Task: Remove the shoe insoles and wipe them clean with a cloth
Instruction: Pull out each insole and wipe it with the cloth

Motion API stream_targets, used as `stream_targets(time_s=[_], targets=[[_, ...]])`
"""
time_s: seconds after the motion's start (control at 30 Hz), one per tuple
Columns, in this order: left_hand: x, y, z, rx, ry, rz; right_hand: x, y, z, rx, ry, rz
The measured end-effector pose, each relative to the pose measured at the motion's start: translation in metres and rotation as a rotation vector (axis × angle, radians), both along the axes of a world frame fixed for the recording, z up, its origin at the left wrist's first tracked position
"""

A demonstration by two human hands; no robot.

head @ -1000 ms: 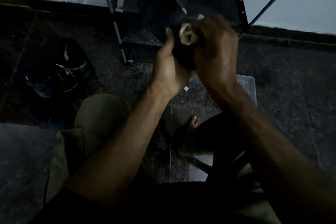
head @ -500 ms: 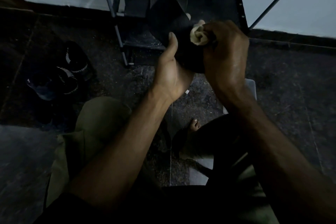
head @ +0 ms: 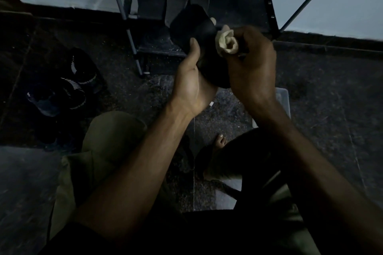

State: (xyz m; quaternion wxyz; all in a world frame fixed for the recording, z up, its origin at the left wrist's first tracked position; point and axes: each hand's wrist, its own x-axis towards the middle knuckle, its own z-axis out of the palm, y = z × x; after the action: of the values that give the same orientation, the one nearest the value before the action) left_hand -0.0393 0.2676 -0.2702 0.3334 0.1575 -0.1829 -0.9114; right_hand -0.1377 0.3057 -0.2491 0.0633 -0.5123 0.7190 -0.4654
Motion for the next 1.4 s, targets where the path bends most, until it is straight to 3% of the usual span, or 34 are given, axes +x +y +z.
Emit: stream_targets(time_s=[0.27,0.43,0.53,0.7,0.97,1.1,1.3,1.4], targets=[[0.003,-0.007,-0.007,-0.031,0.012,-0.049,-0.001,0.017,-0.006,0.053,-0.772,0.052],[0.017,-0.021,-0.006,-0.059,0.074,0.065,0.008,0.035,-0.009,0.184,-0.932,0.161],[0.019,-0.021,-0.005,-0.09,0.095,0.085,0.011,0.04,-0.008,0.233,-0.77,0.123],[0.014,-0.017,-0.002,-0.09,0.116,0.068,0.013,0.032,0.002,0.068,-0.305,-0.025],[0.016,-0.013,-0.002,-0.062,0.168,0.021,0.048,0.017,-0.004,0.081,0.223,0.147],[0.011,-0.012,-0.002,-0.043,0.147,0.013,0.023,0.008,-0.003,0.064,0.26,-0.036],[0.015,-0.014,-0.004,-0.053,0.104,0.055,0.05,0.027,-0.003,0.114,0.214,0.176],[0.011,-0.009,-0.004,-0.088,0.112,-0.003,0.031,0.015,0.0,0.087,0.248,0.044]])
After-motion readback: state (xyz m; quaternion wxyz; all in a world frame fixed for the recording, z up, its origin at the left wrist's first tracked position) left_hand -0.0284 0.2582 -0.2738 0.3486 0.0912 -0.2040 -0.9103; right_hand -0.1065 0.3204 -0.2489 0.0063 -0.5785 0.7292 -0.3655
